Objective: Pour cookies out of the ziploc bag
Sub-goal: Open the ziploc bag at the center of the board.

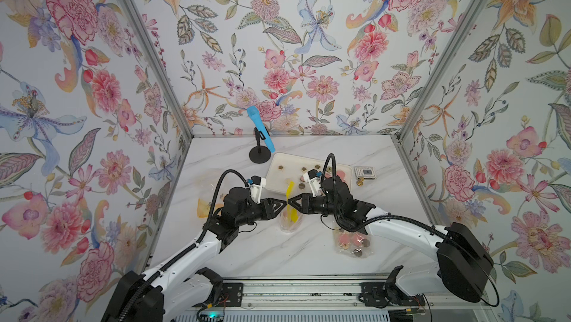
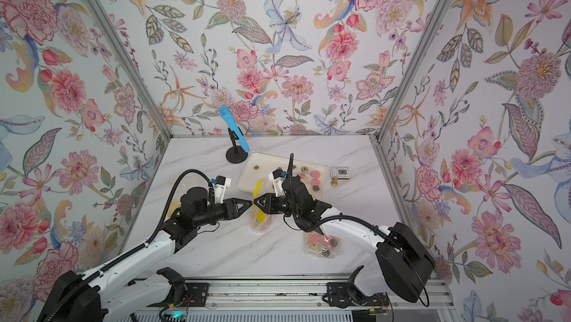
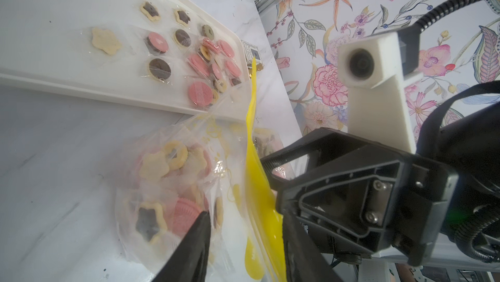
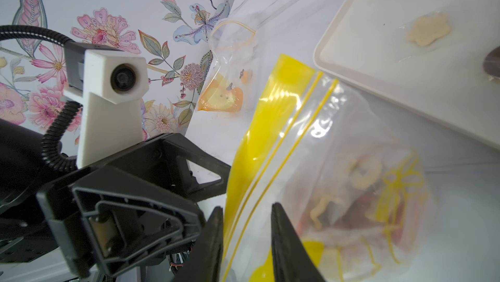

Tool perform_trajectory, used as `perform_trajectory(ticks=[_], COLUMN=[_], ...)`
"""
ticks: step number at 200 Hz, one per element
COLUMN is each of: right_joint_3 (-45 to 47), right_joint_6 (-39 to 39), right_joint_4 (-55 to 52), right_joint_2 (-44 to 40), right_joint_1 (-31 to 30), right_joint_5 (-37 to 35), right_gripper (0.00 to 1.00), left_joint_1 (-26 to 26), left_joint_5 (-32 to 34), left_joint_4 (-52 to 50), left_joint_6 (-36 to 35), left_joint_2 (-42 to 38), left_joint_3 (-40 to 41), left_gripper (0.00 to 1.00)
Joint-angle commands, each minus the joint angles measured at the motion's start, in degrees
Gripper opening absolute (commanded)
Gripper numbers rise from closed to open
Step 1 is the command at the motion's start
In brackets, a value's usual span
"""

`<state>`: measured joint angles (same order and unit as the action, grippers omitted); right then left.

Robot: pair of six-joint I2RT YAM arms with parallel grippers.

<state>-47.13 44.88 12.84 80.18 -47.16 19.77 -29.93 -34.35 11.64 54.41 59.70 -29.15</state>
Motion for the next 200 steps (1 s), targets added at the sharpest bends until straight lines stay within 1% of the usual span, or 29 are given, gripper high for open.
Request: perform_trajectory(ticks=[1, 22, 94, 121, 139, 200], right_joint_3=[1.0, 1.2, 1.3, 1.0, 0.8, -0.3], right_joint_6=[0.1, 0.0, -0.1, -0.8, -1.0, -2.6], right_joint_4=[2.4, 2.5, 2.7, 2.3, 2.1, -0.1], right_joint_2=[-1.4, -1.3, -0.4, -0.5, -0.6, -0.6], right_joint_1=[0.4, 0.4, 0.2, -0.3, -0.4, -1.3], right_joint_5=[0.3, 0.3, 0.7, 0.4, 0.1, -0.9], right_gripper=[0.32, 0.34, 0.34, 0.34, 0.34, 0.35], left_joint_1=[-0.5, -0.5, -0.5, -0.5, -0.5, -0.5], left_joint_5=[-0.9, -0.9, -0.4, -0.4, -0.1, 0.2], left_joint_4=[1.1, 1.2, 0.6, 0.4, -0.1, -0.4], left_joint_6=[-0.1, 0.1, 0.0, 0.1, -0.2, -0.5], left_joint_2=[0.1, 0.0, -0.6, -0.4, -0.6, -0.1], left_joint_3=[-1.4, -1.3, -1.1, -1.1, -1.3, -1.5], left_gripper=[0.46, 0.46, 0.46, 0.42, 0.36, 0.36])
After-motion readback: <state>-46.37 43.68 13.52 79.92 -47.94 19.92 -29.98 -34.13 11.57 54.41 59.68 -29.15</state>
